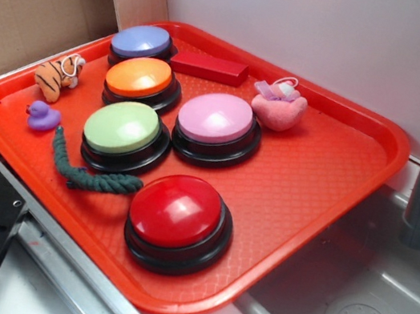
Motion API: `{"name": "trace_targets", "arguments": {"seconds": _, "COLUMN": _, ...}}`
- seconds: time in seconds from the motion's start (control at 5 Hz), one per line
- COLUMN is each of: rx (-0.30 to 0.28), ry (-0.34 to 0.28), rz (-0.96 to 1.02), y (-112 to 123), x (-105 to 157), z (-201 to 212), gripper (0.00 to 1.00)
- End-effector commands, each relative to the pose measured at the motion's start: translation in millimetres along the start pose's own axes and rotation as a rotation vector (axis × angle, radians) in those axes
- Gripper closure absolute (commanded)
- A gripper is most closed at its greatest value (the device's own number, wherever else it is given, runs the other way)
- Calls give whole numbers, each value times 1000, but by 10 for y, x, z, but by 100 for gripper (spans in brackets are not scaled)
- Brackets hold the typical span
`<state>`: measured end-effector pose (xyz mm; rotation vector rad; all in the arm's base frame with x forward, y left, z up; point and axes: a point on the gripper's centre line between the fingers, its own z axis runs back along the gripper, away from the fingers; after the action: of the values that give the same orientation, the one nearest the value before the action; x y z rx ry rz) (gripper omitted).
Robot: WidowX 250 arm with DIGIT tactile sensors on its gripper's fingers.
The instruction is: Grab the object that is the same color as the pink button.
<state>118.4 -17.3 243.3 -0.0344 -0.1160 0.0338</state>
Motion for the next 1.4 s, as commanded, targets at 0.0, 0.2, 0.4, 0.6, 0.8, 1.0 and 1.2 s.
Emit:
{"name": "trace_targets", "arguments": {"seconds": 0.0, "rx": 0, "ry": 0, "rz": 0, "y": 0, "x": 0, "z": 0, "gripper": 0}}
{"name": "trace_targets", "arguments": {"seconds": 0.2, "rx": -4, "ry": -62, "rz": -10, "y": -16, "x": 227, "z": -61, "gripper": 0}}
{"name": "trace_targets", "arguments": {"seconds": 0.4, "rx": 67, "ry": -93, "rz": 58, "y": -110, "x": 518, "z": -210, "gripper": 0}}
{"name": "trace_targets", "arguments": {"seconds": 0.6, "rx": 150, "ry": -117, "rz": 128, "y": -213, "x": 870, "z": -461, "gripper": 0}}
{"name": "trace_targets", "arguments": {"seconds": 0.8, "rx": 196, "ry": -148, "rz": 137, "y": -353, "x": 1252, "z": -785, "gripper": 0}}
{"name": "trace_targets", "arguments": {"seconds": 1.0, "rx": 226, "ry": -153, "rz": 151, "y": -475, "x": 1507, "z": -1075, "gripper": 0}}
{"name": "trace_targets", "arguments": {"seconds": 1.2, "rx": 250, "ry": -156, "rz": 177, "y": -592, "x": 1715, "z": -1379, "gripper": 0}}
